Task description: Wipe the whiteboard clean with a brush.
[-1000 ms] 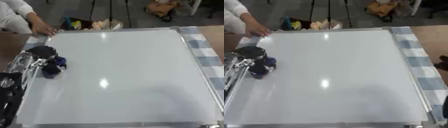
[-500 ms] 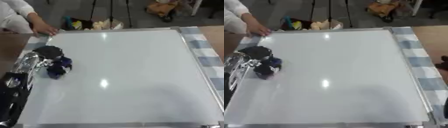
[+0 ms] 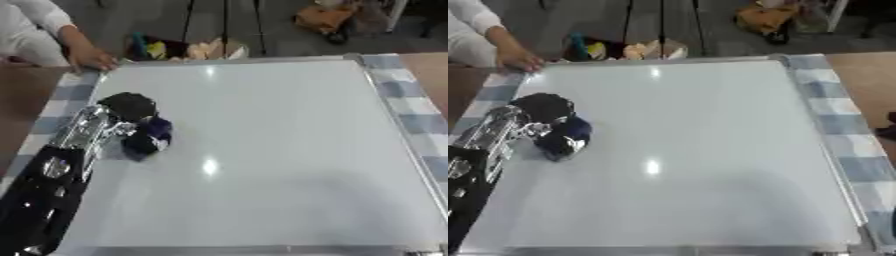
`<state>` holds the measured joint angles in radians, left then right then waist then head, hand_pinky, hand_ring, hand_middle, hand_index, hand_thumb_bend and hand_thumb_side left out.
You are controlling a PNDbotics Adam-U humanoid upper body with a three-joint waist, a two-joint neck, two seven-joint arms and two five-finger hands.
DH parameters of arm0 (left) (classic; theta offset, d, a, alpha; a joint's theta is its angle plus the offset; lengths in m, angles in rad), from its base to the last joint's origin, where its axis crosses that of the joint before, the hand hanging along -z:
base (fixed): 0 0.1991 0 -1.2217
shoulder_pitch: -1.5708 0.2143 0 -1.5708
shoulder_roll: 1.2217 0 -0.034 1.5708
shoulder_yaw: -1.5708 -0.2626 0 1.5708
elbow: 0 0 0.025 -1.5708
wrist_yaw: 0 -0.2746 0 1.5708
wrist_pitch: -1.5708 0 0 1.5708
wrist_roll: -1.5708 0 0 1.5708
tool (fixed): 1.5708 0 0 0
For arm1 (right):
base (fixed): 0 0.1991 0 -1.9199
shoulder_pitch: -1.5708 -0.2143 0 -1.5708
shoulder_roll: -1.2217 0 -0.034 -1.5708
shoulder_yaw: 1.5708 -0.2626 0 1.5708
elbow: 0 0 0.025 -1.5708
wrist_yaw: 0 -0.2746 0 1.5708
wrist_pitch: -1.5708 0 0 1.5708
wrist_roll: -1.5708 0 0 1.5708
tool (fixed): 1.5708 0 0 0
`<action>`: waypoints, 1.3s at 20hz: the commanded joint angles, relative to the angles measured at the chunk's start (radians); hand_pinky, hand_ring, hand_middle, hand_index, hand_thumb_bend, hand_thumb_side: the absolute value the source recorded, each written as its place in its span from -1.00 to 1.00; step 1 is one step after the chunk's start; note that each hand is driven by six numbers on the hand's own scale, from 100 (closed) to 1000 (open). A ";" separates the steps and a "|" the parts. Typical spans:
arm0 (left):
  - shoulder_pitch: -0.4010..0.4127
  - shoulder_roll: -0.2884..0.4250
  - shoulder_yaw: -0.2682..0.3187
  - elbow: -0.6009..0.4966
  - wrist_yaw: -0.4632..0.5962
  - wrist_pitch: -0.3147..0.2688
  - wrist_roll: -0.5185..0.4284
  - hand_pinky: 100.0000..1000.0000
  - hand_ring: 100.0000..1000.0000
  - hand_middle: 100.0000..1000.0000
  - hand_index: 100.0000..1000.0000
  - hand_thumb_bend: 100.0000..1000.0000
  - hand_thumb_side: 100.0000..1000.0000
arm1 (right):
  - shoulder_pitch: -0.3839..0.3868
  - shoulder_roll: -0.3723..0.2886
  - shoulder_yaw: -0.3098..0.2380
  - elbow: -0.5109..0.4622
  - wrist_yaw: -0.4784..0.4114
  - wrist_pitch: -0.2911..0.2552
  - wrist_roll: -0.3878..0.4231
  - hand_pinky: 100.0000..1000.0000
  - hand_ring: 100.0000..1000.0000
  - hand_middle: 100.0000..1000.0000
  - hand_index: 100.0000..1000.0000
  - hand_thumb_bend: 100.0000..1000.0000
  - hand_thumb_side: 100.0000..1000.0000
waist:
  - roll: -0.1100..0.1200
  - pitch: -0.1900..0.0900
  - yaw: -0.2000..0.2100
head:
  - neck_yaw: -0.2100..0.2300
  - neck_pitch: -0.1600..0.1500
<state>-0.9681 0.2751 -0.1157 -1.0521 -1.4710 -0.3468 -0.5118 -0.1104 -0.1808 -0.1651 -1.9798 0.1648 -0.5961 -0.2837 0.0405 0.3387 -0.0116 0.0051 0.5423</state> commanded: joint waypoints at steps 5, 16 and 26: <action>0.021 -0.048 -0.041 0.030 -0.018 -0.010 -0.002 -0.54 -0.22 -0.57 -0.40 -1.00 0.57 | -0.006 -0.015 0.000 -0.020 -0.009 0.000 0.002 0.21 0.45 0.06 0.56 -1.00 0.48 | -0.005 -0.006 -0.007 | 0.004 -0.014; 0.026 -0.039 -0.028 0.045 -0.028 0.008 0.015 -0.54 -0.22 -0.58 -0.40 -1.00 0.56 | -0.005 -0.014 0.001 -0.020 -0.006 -0.002 0.000 0.21 0.45 0.06 0.56 -1.00 0.48 | -0.007 -0.005 -0.005 | 0.001 -0.016; 0.041 0.045 0.032 0.094 -0.008 0.081 0.057 -0.55 -0.22 -0.59 -0.41 -1.00 0.53 | -0.003 -0.015 -0.002 -0.020 -0.002 -0.005 -0.005 0.21 0.45 0.06 0.56 -1.00 0.48 | -0.009 -0.004 0.005 | -0.011 -0.016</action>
<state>-0.9606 0.2783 -0.0884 -1.0262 -1.4685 -0.2782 -0.4466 -0.1097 -0.1808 -0.1652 -1.9798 0.1642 -0.5988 -0.2864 0.0402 0.3383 -0.0078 -0.0027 0.5350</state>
